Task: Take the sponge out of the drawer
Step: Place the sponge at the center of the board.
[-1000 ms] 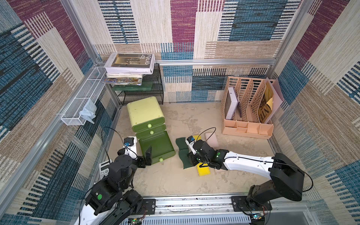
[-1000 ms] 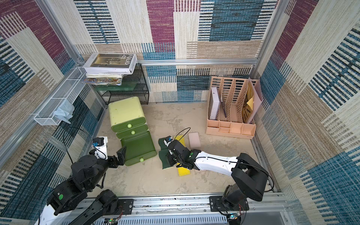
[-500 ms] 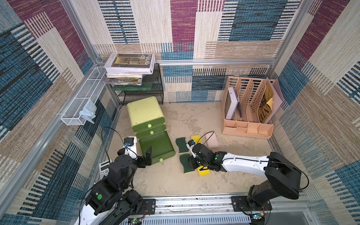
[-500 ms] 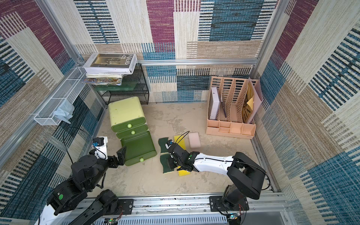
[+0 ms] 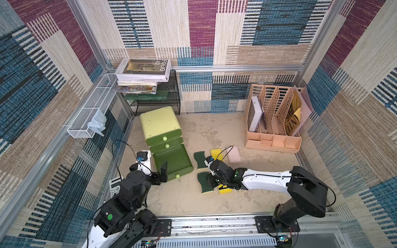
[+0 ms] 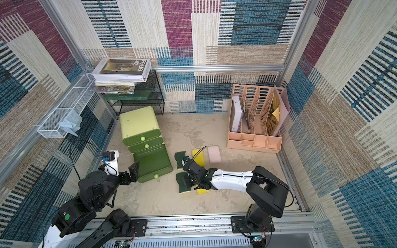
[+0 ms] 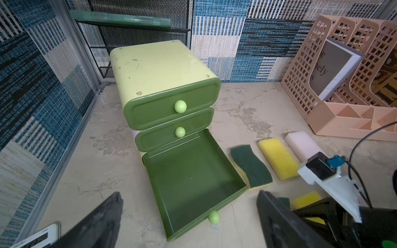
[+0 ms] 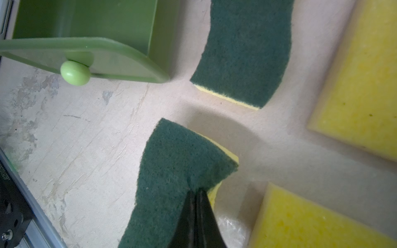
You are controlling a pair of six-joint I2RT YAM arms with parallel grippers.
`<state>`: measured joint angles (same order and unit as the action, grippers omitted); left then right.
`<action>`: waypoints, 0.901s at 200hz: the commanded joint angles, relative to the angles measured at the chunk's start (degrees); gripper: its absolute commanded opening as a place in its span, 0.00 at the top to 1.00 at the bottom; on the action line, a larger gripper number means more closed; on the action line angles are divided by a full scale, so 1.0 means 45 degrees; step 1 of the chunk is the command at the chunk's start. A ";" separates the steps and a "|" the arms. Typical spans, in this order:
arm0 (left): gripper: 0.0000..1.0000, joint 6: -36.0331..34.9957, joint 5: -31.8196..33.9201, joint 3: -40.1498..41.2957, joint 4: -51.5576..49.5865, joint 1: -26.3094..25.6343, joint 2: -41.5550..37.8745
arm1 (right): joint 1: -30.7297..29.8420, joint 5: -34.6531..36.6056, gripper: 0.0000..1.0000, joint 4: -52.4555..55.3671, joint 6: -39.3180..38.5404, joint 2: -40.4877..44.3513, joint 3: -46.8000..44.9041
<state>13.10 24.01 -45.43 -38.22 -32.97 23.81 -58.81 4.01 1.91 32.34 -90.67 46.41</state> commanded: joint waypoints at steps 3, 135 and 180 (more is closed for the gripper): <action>0.00 -0.0044 -0.0057 -0.0022 0.0292 0.0017 0.0041 | -0.0073 0.0075 0.98 0.0066 0.0101 -0.0111 0.0099; 0.00 -0.0060 -0.0091 -0.0027 0.0306 0.0022 0.0082 | -0.0117 0.0322 0.89 0.0356 0.0252 -0.0371 -0.0018; 0.00 -0.0053 -0.0082 -0.0027 0.0285 0.0022 0.0084 | -0.0501 0.0378 0.79 0.0422 0.0247 -0.0383 -0.0031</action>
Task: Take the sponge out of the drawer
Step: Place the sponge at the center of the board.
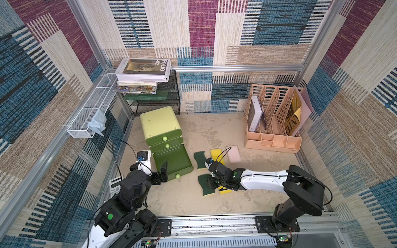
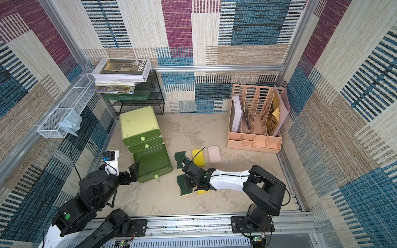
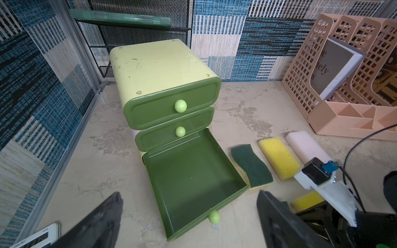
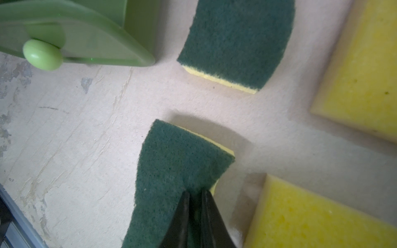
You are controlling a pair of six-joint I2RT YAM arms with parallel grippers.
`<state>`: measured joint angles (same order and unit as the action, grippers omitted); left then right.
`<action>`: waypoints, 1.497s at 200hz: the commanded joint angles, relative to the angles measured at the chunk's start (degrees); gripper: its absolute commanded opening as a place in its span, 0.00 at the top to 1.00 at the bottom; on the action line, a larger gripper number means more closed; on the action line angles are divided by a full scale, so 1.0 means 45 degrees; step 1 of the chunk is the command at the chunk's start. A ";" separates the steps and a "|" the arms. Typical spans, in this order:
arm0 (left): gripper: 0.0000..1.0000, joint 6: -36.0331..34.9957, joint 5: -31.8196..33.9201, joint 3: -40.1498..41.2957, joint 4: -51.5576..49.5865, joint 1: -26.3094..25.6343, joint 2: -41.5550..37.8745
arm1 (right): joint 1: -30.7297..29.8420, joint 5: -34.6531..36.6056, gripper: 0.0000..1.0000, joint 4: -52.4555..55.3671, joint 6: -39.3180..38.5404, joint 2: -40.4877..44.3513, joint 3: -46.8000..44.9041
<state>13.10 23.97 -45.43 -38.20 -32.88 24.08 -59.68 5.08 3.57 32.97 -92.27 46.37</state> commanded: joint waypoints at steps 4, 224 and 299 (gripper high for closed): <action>0.00 -0.0049 -0.0072 -0.0022 0.0277 0.0013 0.0024 | -0.0312 0.0140 0.78 0.0063 0.0119 -0.0042 -0.0027; 0.00 -0.0041 -0.0018 -0.0032 0.0255 0.0003 0.0004 | -0.0450 0.1540 0.08 0.0911 -0.2157 -0.1208 0.3149; 0.00 -0.0080 -0.0057 -0.0022 0.0256 0.0013 0.0011 | -0.0478 0.2986 0.06 0.1374 -0.2561 -0.2915 0.4874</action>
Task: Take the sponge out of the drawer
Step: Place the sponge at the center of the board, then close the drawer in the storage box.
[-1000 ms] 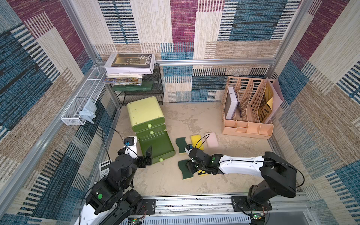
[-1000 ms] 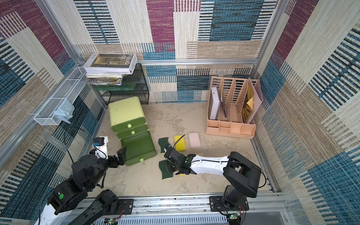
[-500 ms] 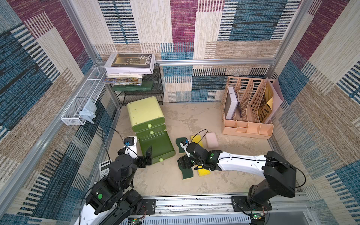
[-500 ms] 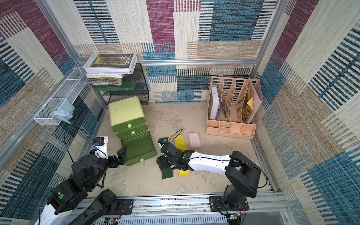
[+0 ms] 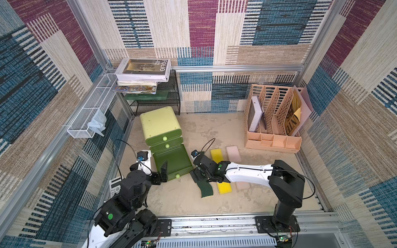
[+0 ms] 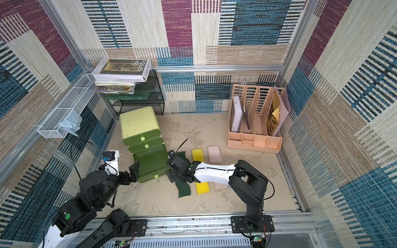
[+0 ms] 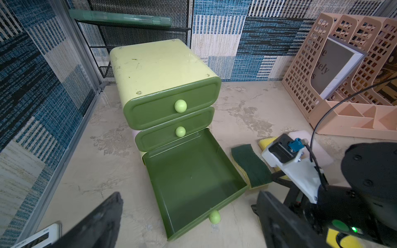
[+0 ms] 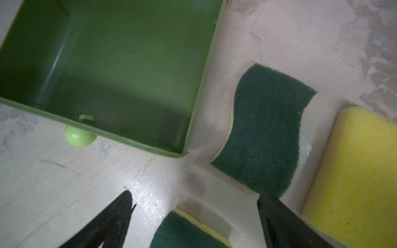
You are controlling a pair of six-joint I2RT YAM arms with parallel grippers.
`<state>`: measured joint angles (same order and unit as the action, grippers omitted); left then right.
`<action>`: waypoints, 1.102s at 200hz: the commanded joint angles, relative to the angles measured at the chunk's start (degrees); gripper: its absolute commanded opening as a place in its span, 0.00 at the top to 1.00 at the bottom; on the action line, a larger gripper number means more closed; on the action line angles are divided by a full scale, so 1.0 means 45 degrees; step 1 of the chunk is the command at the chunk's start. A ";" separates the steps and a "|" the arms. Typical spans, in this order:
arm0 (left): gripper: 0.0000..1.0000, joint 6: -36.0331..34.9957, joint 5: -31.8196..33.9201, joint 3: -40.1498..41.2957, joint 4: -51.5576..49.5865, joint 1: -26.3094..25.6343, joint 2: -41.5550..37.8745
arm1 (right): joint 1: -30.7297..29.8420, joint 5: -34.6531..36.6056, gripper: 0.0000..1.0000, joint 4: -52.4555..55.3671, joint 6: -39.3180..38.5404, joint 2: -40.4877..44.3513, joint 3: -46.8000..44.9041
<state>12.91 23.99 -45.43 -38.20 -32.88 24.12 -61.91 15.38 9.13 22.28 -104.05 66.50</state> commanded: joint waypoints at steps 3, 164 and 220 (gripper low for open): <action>0.00 -0.0036 -0.0075 -0.0022 0.0257 0.0004 -0.0007 | 0.0035 0.0708 0.06 0.0140 -0.0213 -0.0369 0.0504; 0.00 -0.0036 -0.0213 -0.0022 0.0293 0.0003 -0.0101 | 0.0964 -0.0539 0.06 -0.0850 -0.0587 -0.3016 0.3911; 0.00 -0.0065 -0.0194 -0.0022 0.0304 0.0005 -0.0071 | 0.1251 -0.1074 0.07 -0.1080 -0.0584 -0.3865 0.5082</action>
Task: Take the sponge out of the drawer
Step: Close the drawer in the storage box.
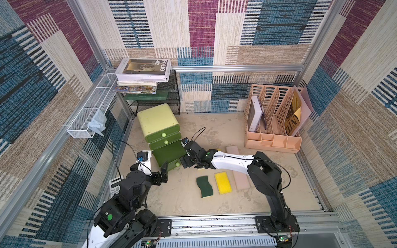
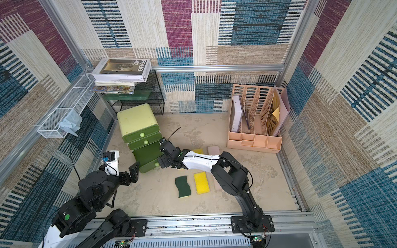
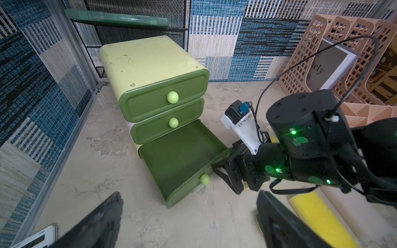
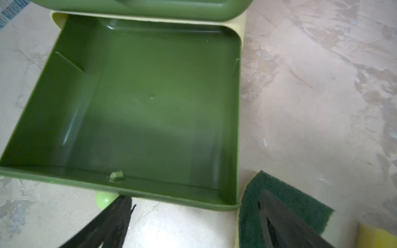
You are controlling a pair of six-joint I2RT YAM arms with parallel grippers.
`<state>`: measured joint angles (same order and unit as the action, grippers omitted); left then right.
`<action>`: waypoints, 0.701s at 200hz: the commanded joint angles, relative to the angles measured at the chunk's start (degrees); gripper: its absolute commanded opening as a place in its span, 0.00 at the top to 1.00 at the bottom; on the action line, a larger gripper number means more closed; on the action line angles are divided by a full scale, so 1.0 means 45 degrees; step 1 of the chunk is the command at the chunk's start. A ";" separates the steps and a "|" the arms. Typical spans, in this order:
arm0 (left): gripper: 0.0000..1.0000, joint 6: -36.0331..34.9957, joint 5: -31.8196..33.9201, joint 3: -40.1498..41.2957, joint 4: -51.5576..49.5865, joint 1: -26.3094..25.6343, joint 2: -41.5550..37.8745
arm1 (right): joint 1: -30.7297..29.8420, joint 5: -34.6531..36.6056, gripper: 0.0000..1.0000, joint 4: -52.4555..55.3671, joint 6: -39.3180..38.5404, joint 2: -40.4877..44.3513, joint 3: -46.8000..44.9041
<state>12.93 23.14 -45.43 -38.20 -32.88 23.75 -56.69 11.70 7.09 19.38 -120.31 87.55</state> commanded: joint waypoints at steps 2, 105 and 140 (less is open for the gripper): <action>0.00 -0.0063 -0.0005 -0.0027 0.0304 0.0013 0.0000 | 0.0095 -0.0277 0.07 -0.0646 0.0058 -0.0299 0.0446; 0.00 -0.0099 -0.0024 -0.0007 0.0363 0.0022 0.0054 | 0.0421 -0.0801 0.07 -0.1312 -0.0224 -0.1161 0.1440; 0.00 -0.0100 -0.0044 -0.0002 0.0356 0.0060 0.0079 | 0.0674 -0.1134 0.07 -0.1373 -0.0063 -0.1490 0.1817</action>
<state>12.91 22.79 -45.43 -38.20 -32.82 24.03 -54.04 7.66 2.50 19.09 -126.43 95.26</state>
